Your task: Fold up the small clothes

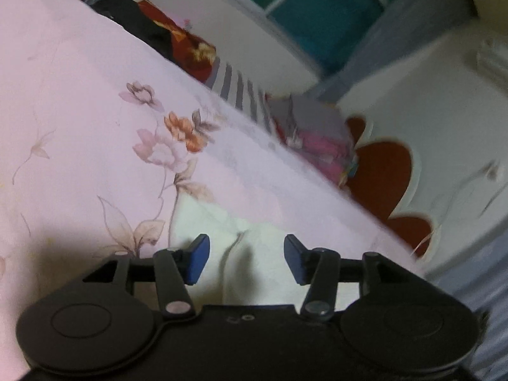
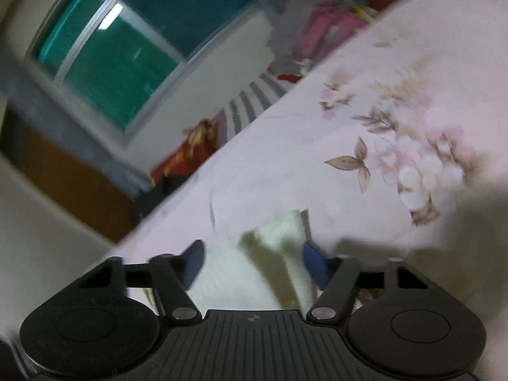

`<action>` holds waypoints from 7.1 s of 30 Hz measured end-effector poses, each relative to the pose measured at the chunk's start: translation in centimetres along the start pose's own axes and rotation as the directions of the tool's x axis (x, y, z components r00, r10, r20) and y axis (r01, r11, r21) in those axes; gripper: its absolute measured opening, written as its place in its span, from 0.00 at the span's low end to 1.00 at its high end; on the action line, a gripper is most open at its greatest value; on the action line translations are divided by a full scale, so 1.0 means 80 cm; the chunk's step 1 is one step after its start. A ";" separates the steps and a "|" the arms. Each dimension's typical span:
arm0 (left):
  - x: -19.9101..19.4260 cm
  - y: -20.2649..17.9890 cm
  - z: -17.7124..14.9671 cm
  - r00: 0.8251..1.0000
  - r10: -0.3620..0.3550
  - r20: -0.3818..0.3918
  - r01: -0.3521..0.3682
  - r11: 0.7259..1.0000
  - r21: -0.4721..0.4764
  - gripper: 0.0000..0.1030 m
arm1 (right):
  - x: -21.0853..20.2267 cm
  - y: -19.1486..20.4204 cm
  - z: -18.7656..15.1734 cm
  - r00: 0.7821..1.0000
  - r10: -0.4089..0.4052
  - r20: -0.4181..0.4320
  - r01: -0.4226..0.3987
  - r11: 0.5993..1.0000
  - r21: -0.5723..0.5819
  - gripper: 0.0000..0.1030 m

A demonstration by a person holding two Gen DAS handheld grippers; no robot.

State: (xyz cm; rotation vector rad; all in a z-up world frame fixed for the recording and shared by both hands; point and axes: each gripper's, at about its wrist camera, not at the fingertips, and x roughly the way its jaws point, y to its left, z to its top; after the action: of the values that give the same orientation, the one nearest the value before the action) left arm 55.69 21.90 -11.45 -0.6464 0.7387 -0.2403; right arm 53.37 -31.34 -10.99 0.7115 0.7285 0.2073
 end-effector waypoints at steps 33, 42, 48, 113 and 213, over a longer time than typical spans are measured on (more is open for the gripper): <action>0.049 -0.021 -0.011 0.985 0.170 -0.015 -0.162 0.959 0.234 0.03 | 0.053 0.025 -0.058 0.972 -0.228 0.059 0.232 0.885 -0.404 0.02; 0.006 -0.078 -0.038 0.982 0.170 0.086 -0.189 0.926 0.326 0.51 | 0.028 0.071 -0.061 0.947 -0.264 0.184 0.320 0.836 -0.446 0.56; 0.052 -0.144 -0.112 0.998 0.055 -0.040 -0.025 0.844 0.536 0.70 | 0.078 0.156 -0.134 0.997 -0.049 -0.053 0.003 0.768 -0.640 0.56; -0.112 -0.090 -0.240 0.949 0.305 0.077 -0.310 0.868 0.387 0.26 | -0.075 0.110 -0.254 0.954 -0.301 0.006 0.241 0.751 -0.614 0.03; -0.107 -0.162 -0.182 0.931 0.208 0.300 -0.243 0.966 0.086 0.07 | 0.066 0.175 -0.176 0.989 -0.060 -0.138 -0.018 0.865 -0.502 0.03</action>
State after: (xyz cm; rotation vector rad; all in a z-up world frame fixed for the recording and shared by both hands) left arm 39.67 8.65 -6.83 -0.4623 0.5064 0.0232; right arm 48.74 -11.35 -12.02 0.1876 0.7821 0.4175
